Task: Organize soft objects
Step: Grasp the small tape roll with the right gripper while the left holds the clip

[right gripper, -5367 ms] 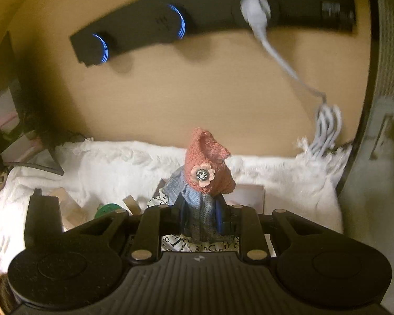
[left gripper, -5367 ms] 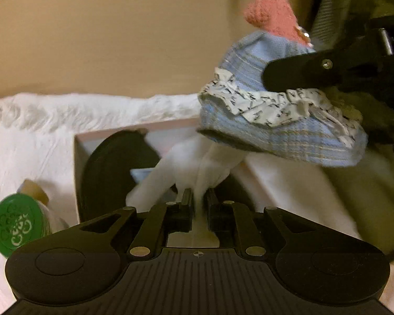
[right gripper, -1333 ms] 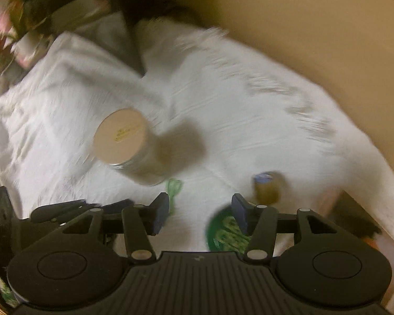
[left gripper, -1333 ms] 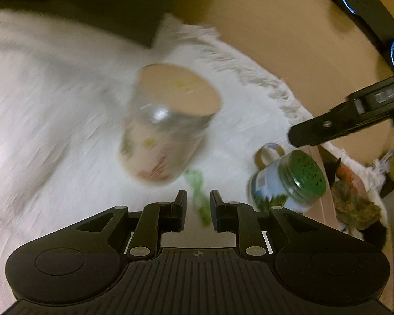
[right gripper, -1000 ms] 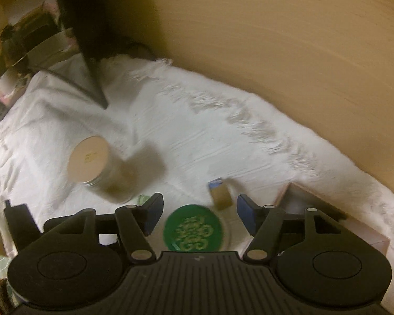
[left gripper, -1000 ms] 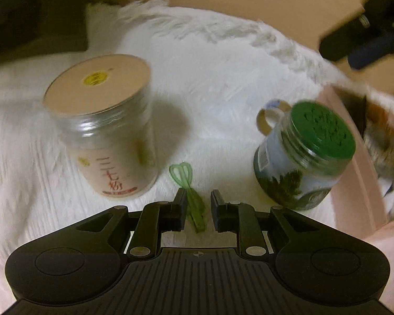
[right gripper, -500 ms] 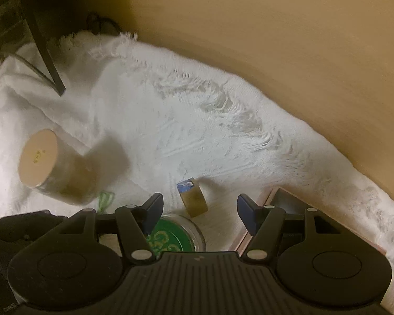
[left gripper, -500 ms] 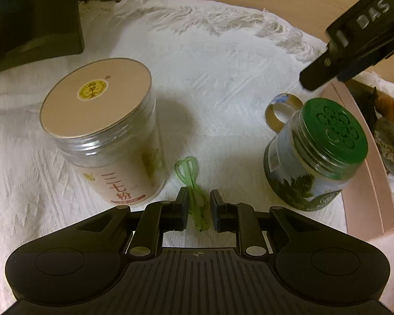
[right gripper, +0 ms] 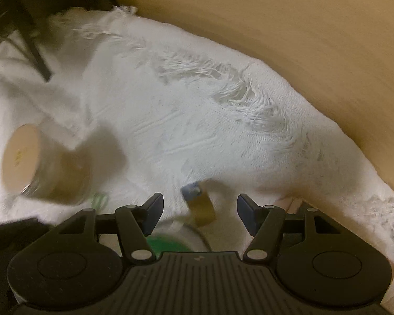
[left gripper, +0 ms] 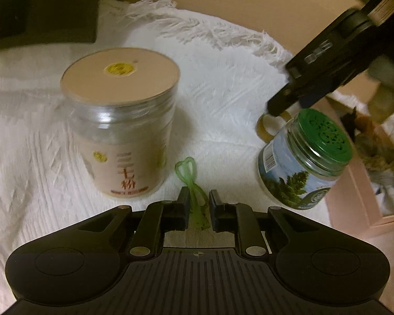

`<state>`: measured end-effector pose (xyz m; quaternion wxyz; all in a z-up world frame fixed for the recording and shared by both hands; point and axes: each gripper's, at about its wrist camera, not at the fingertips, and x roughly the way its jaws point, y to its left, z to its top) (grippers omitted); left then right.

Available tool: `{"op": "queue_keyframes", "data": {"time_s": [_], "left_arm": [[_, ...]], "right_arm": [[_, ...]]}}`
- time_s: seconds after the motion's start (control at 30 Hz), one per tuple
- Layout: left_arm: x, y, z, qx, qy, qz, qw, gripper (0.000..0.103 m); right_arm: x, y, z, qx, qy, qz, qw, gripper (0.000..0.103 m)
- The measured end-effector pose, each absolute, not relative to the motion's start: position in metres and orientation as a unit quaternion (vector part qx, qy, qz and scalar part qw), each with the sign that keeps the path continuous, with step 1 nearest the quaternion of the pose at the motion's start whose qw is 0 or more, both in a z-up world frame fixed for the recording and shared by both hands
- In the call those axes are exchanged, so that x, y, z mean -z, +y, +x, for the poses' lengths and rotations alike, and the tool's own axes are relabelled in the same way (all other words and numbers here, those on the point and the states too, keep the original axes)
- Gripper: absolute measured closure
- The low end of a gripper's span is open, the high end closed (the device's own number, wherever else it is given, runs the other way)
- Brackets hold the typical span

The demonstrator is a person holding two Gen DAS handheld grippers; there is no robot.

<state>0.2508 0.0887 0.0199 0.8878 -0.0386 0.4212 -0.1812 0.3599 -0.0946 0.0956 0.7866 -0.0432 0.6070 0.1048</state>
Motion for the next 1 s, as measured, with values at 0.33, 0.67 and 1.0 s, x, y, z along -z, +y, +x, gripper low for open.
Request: {"op": "queue_keyframes", "data": {"time_s": [0.33, 0.67, 1.0], "left_arm": [[-0.025, 0.077, 0.243, 0.178, 0.417, -0.013, 0.891, 0.086], [-0.062, 0.071, 0.234, 0.200, 0.387, -0.007, 0.900, 0.086], [-0.153, 0.044, 0.236, 0.230, 0.296, 0.000, 0.927, 0.086]], "right_arm": [[-0.067, -0.087, 0.367, -0.104, 0.635, -0.016, 0.765, 0.083], [-0.154, -0.083, 0.325, -0.156, 0.550, 0.002, 0.820, 0.083], [-0.237, -0.113, 0.266, -0.180, 0.462, 0.032, 0.868, 0.083]]}}
